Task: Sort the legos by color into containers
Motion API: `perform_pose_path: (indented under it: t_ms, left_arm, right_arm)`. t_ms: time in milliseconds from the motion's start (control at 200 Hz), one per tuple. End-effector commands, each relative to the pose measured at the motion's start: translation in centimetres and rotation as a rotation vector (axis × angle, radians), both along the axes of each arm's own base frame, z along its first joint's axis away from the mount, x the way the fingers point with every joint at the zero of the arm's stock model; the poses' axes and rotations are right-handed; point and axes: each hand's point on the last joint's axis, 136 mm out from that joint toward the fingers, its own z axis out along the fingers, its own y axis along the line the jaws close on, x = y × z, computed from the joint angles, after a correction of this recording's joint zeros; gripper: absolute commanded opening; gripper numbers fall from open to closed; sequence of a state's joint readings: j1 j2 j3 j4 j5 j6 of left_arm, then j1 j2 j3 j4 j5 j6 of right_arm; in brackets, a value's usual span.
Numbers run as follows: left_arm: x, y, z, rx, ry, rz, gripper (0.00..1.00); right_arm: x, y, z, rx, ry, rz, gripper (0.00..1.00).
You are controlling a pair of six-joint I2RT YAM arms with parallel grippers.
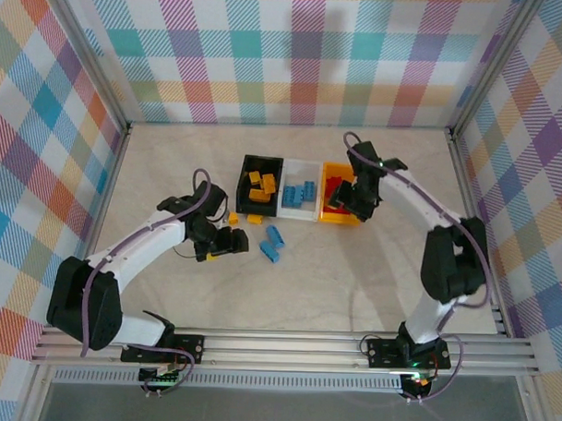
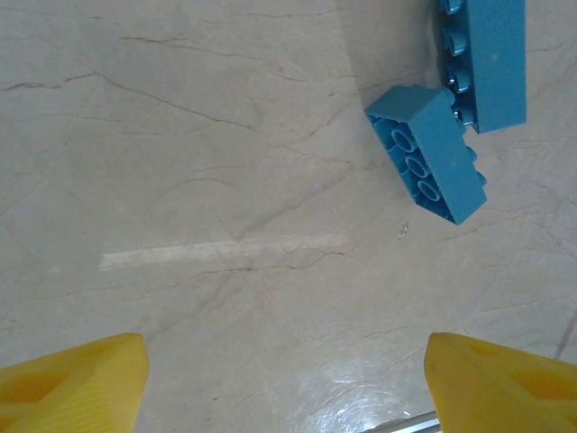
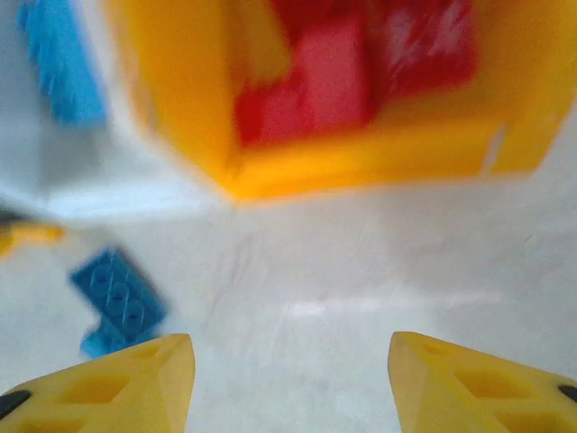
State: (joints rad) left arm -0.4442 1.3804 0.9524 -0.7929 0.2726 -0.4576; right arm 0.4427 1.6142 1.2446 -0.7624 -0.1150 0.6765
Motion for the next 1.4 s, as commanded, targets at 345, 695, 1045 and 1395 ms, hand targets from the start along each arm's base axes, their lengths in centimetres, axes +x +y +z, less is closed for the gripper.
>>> perform_pose_path:
  t_ms: [345, 695, 1045, 1395]
  left_arm:
    - [0.3, 0.1, -0.1, 0.018, -0.007, 0.055, 0.81]
    - [-2.4, 3.3, 0.5, 0.022, -0.02, 0.117, 0.82]
    - [-3.4, 4.6, 0.3, 0.006, -0.01, 0.15, 0.83]
    - [-3.1, 4.6, 0.5, 0.001, -0.006, 0.139, 0.83]
  right_arm:
    - [-5.7, 9.9, -2.7, 0.045, 0.02, 0.383, 0.63]
    - [-2.5, 14.3, -6.0, -0.02, 0.091, 0.557, 0.65]
    - [-0.9, 15.2, -8.3, -0.063, 0.109, 0.571, 0.64]
    - [-0.9, 15.2, -9.5, -0.066, 0.131, 0.543, 0.48]
